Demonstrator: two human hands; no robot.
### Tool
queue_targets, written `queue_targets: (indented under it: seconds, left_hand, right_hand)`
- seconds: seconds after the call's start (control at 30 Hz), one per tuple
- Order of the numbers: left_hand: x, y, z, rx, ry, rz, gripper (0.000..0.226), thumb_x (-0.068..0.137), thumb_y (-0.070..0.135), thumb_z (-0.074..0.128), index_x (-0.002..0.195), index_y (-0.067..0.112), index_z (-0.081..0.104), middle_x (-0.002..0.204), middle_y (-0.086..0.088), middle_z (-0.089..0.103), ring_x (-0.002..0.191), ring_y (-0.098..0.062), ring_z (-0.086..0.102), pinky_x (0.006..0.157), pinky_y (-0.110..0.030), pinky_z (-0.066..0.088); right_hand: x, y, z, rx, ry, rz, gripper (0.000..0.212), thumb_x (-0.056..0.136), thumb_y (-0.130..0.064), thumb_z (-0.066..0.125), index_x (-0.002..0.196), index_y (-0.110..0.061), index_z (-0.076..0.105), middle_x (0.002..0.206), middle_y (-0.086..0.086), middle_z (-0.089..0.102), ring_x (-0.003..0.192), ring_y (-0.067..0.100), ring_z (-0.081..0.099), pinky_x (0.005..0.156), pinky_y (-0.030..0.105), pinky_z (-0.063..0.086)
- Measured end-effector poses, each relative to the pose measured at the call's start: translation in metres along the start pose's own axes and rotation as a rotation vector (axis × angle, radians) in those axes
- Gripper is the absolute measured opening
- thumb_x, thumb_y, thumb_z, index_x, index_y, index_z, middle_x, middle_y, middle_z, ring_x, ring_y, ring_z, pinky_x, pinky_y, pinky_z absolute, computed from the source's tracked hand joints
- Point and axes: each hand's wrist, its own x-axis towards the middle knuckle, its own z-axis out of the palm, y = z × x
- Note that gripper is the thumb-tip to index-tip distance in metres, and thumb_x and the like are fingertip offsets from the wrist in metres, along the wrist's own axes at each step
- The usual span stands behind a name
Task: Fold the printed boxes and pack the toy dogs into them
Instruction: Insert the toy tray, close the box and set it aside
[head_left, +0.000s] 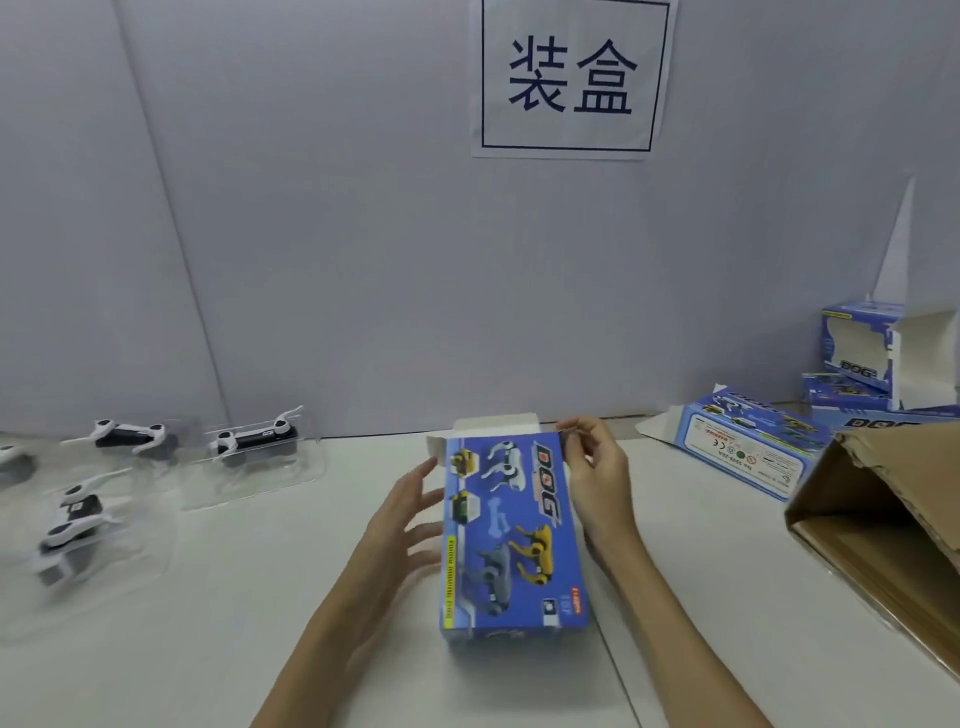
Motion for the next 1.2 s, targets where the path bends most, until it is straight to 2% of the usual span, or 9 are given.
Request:
queue_targets:
  seconds: [0.13, 0.23, 0.37, 0.5, 0.67, 0.8, 0.93, 1.03, 1.2]
  left_hand:
    - [-0.006, 0.0, 0.013, -0.079, -0.01, 0.133, 0.069, 0.085, 0.042, 0.079, 0.148, 0.039, 0.049, 0.137, -0.005, 0.068, 0.117, -0.032, 0.071, 0.083, -0.037, 0.062]
    - [-0.007, 0.005, 0.012, -0.177, -0.002, 0.207, 0.069, 0.09, 0.025, 0.069, 0.148, 0.053, 0.044, 0.14, 0.003, 0.066, 0.119, -0.032, 0.07, 0.081, -0.037, 0.063]
    - [-0.009, 0.008, 0.015, -0.149, -0.029, 0.288, 0.086, 0.087, 0.012, 0.064, 0.146, 0.067, 0.035, 0.145, 0.011, 0.061, 0.125, -0.027, 0.066, 0.084, -0.036, 0.062]
    - [-0.011, 0.013, 0.012, -0.044, -0.034, 0.382, 0.096, 0.081, 0.005, 0.059, 0.153, 0.061, 0.027, 0.16, 0.011, 0.045, 0.138, -0.023, 0.056, 0.093, -0.038, 0.06]
    - [-0.018, 0.02, 0.017, -0.069, -0.022, 0.383, 0.054, 0.087, 0.037, 0.071, 0.136, 0.042, 0.048, 0.129, -0.002, 0.069, 0.115, -0.032, 0.071, 0.079, -0.036, 0.063]
    - [-0.019, 0.028, 0.028, -0.044, 0.127, 0.363, 0.049, 0.084, 0.069, 0.071, 0.109, 0.03, 0.055, 0.134, 0.0, 0.059, 0.115, -0.028, 0.071, 0.07, -0.035, 0.064]
    - [-0.018, 0.031, 0.026, -0.082, 0.169, 0.354, 0.03, 0.088, 0.05, 0.071, 0.107, 0.028, 0.061, 0.151, 0.009, 0.05, 0.114, -0.029, 0.072, 0.069, -0.038, 0.065]
    - [-0.018, 0.034, 0.026, -0.169, 0.137, 0.375, 0.043, 0.09, 0.045, 0.078, 0.124, 0.033, 0.055, 0.134, -0.005, 0.063, 0.106, -0.035, 0.074, 0.066, -0.039, 0.064]
    - [-0.019, 0.035, 0.026, -0.101, 0.109, 0.373, 0.062, 0.089, 0.05, 0.075, 0.142, 0.051, 0.044, 0.131, 0.005, 0.062, 0.109, -0.03, 0.074, 0.07, -0.044, 0.065]
  right_hand:
    - [-0.02, -0.002, 0.021, 0.107, -0.084, 0.038, 0.038, 0.098, -0.036, 0.062, 0.134, -0.028, 0.051, 0.125, -0.005, 0.063, 0.114, 0.006, 0.065, 0.085, 0.035, 0.061]
    - [-0.03, -0.007, 0.028, 0.179, -0.123, 0.094, 0.031, 0.099, -0.043, 0.062, 0.128, -0.034, 0.055, 0.13, -0.003, 0.066, 0.12, 0.018, 0.067, 0.087, 0.042, 0.062]
    - [-0.036, -0.022, 0.03, 0.22, -0.297, 0.11, 0.045, 0.097, -0.045, 0.056, 0.14, -0.031, 0.055, 0.114, 0.0, 0.076, 0.105, 0.024, 0.075, 0.069, 0.027, 0.063]
    - [-0.041, -0.031, 0.032, 0.176, -0.371, 0.037, 0.053, 0.096, -0.037, 0.059, 0.148, -0.033, 0.047, 0.132, -0.001, 0.068, 0.12, 0.021, 0.068, 0.077, 0.033, 0.065]
    - [-0.043, -0.034, 0.036, 0.109, -0.318, -0.074, 0.026, 0.101, -0.04, 0.05, 0.117, -0.025, 0.064, 0.139, -0.007, 0.06, 0.127, 0.022, 0.063, 0.089, 0.046, 0.061]
    - [-0.043, -0.034, 0.037, 0.121, -0.258, -0.008, 0.035, 0.098, -0.052, 0.049, 0.1, -0.021, 0.065, 0.145, -0.003, 0.056, 0.121, 0.016, 0.065, 0.078, 0.023, 0.06]
    - [-0.044, -0.037, 0.035, 0.212, -0.292, 0.055, 0.033, 0.098, -0.048, 0.057, 0.102, -0.016, 0.059, 0.093, 0.012, 0.074, 0.084, 0.026, 0.077, 0.061, 0.027, 0.06]
    - [-0.045, -0.04, 0.038, 0.249, -0.217, 0.049, 0.016, 0.096, -0.05, 0.064, 0.105, -0.037, 0.061, 0.111, 0.006, 0.072, 0.096, 0.03, 0.075, 0.072, 0.04, 0.063]
    - [-0.047, -0.042, 0.035, 0.321, -0.259, 0.033, 0.051, 0.087, -0.067, 0.058, 0.127, -0.036, 0.054, 0.113, 0.002, 0.071, 0.106, 0.026, 0.074, 0.072, 0.032, 0.064]
